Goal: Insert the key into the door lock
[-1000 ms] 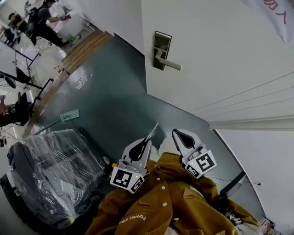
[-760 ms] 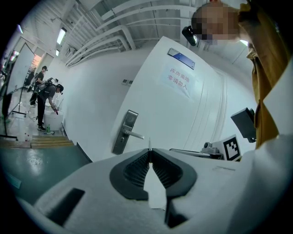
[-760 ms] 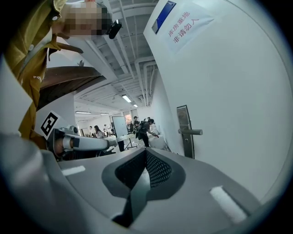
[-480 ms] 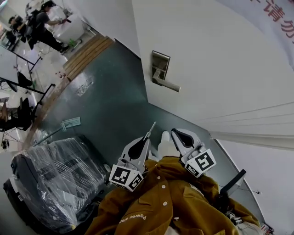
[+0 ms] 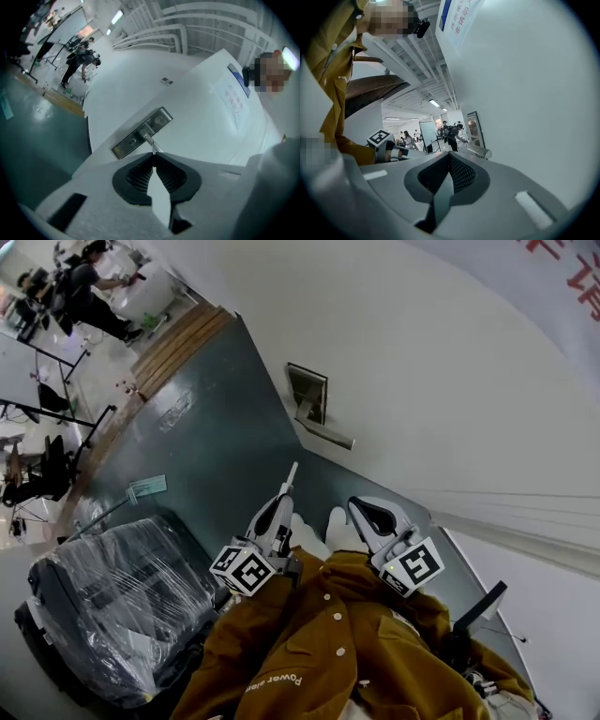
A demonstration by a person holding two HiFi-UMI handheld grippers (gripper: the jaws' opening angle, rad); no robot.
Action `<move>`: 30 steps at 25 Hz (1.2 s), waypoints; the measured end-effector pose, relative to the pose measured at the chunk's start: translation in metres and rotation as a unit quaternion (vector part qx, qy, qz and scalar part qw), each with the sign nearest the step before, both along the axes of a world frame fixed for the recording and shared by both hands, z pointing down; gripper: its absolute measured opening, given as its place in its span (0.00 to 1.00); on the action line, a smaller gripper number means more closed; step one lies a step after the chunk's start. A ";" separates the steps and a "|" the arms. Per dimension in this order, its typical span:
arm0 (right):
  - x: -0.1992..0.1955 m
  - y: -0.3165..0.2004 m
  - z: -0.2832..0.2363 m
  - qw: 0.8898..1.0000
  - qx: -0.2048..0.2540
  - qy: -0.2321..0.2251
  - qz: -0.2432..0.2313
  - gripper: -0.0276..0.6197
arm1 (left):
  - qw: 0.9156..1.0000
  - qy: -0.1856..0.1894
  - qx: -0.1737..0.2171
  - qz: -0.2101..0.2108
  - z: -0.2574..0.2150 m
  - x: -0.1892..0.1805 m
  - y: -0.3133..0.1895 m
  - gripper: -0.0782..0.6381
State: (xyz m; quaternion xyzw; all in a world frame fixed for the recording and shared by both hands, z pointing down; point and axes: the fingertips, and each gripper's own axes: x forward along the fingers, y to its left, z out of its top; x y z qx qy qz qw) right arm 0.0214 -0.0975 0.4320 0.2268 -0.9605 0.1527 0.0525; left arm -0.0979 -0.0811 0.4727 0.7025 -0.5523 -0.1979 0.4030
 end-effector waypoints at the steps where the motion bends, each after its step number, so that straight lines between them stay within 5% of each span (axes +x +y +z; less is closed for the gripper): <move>1: -0.001 -0.003 0.000 1.000 -0.001 -0.002 0.000 0.05 | 1.000 0.020 -0.007 -0.002 0.008 -0.002 -0.008 0.14; 4: -0.005 -0.013 -0.001 1.000 -0.002 -0.006 0.008 0.05 | 0.995 0.095 -0.033 -0.010 0.037 -0.013 -0.032 0.14; 7: -0.003 -0.025 -0.002 1.000 -0.003 -0.008 0.018 0.05 | 0.977 0.197 -0.076 -0.021 0.065 -0.012 -0.058 0.14; 9: 0.000 -0.032 -0.003 1.000 -0.003 -0.009 0.028 0.05 | 0.968 0.241 -0.071 -0.011 0.071 -0.008 -0.079 0.14; 18: 0.007 -0.041 -0.003 0.997 0.000 -0.002 0.073 0.05 | 0.952 0.297 -0.058 0.032 0.078 -0.002 -0.130 0.14; 30: 0.007 -0.049 -0.004 0.996 0.004 0.003 0.093 0.05 | 0.945 0.318 -0.056 0.044 0.079 -0.003 -0.151 0.14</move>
